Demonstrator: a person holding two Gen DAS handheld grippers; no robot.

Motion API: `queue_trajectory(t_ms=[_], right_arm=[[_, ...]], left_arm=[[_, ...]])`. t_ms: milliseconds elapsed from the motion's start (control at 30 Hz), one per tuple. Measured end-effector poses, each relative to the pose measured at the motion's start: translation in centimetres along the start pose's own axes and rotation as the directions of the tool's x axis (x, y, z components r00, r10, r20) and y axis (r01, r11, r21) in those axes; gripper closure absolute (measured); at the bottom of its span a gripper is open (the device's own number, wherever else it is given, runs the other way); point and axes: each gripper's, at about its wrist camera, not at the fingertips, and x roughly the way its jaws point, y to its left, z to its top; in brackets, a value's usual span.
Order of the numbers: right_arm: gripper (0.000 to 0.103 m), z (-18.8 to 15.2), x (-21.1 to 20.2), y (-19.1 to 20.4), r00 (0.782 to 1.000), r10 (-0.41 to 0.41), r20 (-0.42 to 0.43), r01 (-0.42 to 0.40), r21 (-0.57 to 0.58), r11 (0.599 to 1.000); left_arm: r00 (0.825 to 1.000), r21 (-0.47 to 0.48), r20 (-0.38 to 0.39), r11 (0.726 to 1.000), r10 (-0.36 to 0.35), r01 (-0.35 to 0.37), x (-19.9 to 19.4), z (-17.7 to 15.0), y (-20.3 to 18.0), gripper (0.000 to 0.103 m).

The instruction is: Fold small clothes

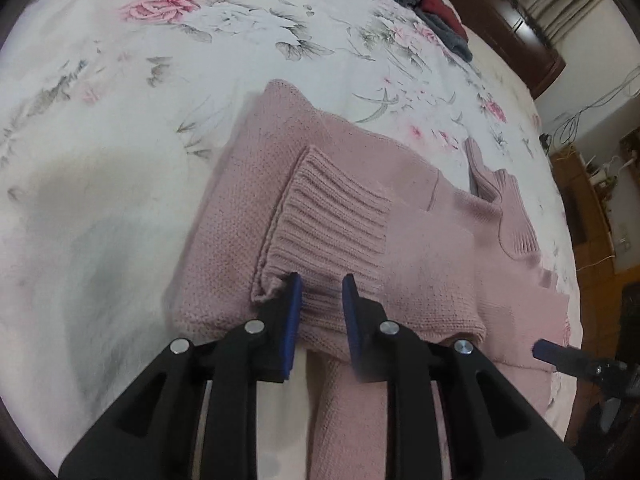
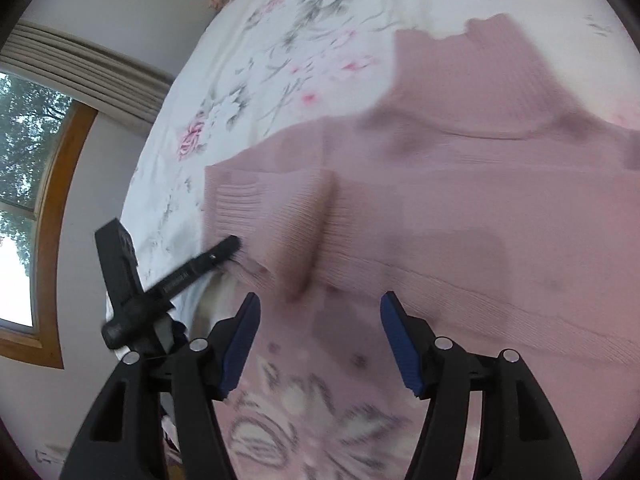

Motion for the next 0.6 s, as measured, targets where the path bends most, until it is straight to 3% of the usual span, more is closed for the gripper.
queue_trajectory(t_ms=[167,333,400,433,600], right_arm=[[0.040,1.5,3.7,1.8,0.998,0.029,-0.047,-0.029,0.015,0.999],[0.040,2.6,7.3,1.9,0.992,0.078,-0.098,-0.071,0.079,0.994],[0.060,2.7,8.2,1.9,0.990,0.067,-0.122,-0.058,0.073,0.996],[0.075,2.6,8.5,2.0,0.992,0.035,-0.125,-0.028,0.056,0.998],[0.084,1.9,4.9,1.6,0.998,0.030,-0.052,-0.030,-0.001,1.000]], left_arm=[[0.998,-0.039,0.037,0.997,-0.059,0.060,-2.2,0.3,0.7,0.081],[0.994,0.013,0.112,1.000,-0.010,0.008,-5.8,0.3,1.2,0.073],[0.994,0.015,0.110,1.000,-0.004,0.002,-6.1,0.4,1.4,0.072],[0.994,0.016,0.109,1.000,-0.001,-0.001,-6.3,0.5,1.5,0.072],[0.994,0.031,0.112,1.000,-0.002,-0.001,-6.5,0.8,0.7,0.069]])
